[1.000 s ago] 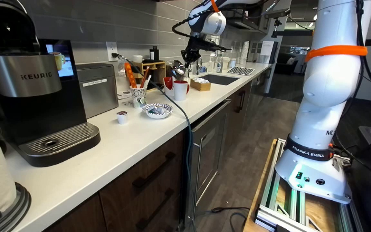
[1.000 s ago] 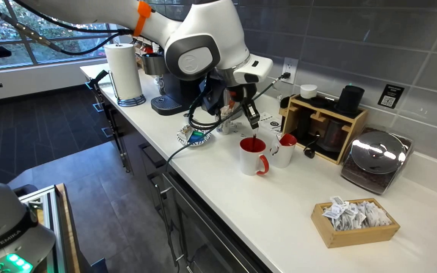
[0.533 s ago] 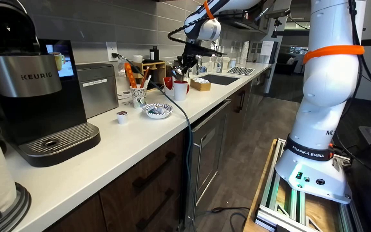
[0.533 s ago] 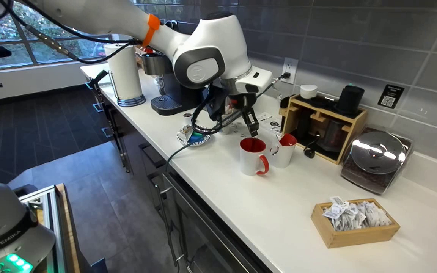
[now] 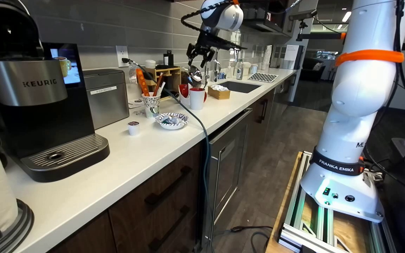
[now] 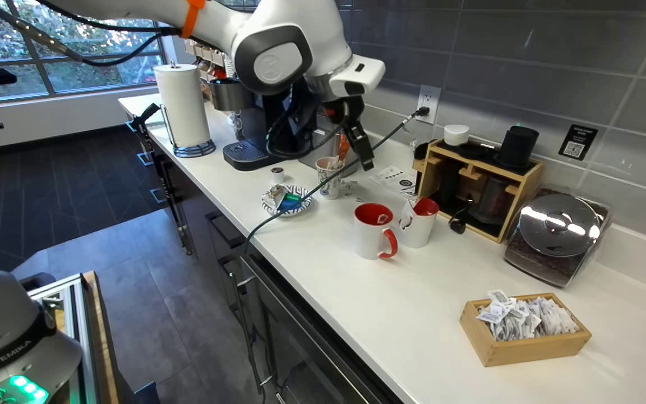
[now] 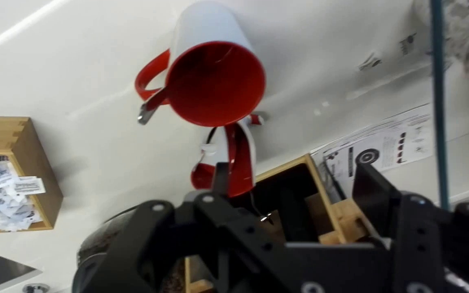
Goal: Move the silver spoon and one orange packet to the mug on the right.
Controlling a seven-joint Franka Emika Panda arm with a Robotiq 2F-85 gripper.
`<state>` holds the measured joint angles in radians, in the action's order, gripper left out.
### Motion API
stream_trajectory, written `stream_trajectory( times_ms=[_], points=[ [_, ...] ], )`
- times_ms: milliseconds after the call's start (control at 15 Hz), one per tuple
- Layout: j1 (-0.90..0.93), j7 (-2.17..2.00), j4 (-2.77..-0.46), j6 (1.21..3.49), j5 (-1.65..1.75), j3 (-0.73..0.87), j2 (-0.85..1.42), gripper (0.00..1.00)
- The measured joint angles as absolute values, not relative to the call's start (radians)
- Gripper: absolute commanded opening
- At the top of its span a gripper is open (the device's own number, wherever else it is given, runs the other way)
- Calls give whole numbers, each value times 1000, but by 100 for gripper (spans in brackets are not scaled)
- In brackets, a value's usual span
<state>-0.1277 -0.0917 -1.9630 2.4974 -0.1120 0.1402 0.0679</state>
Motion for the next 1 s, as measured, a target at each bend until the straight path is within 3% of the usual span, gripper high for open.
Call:
stream_trajectory(
  times_ms=[533,1000],
  points=[
    [-18,33,-2093,2446,-235,8,-8,100],
    [-3,67,-2106,2446,-255,-3,4,100]
  ],
)
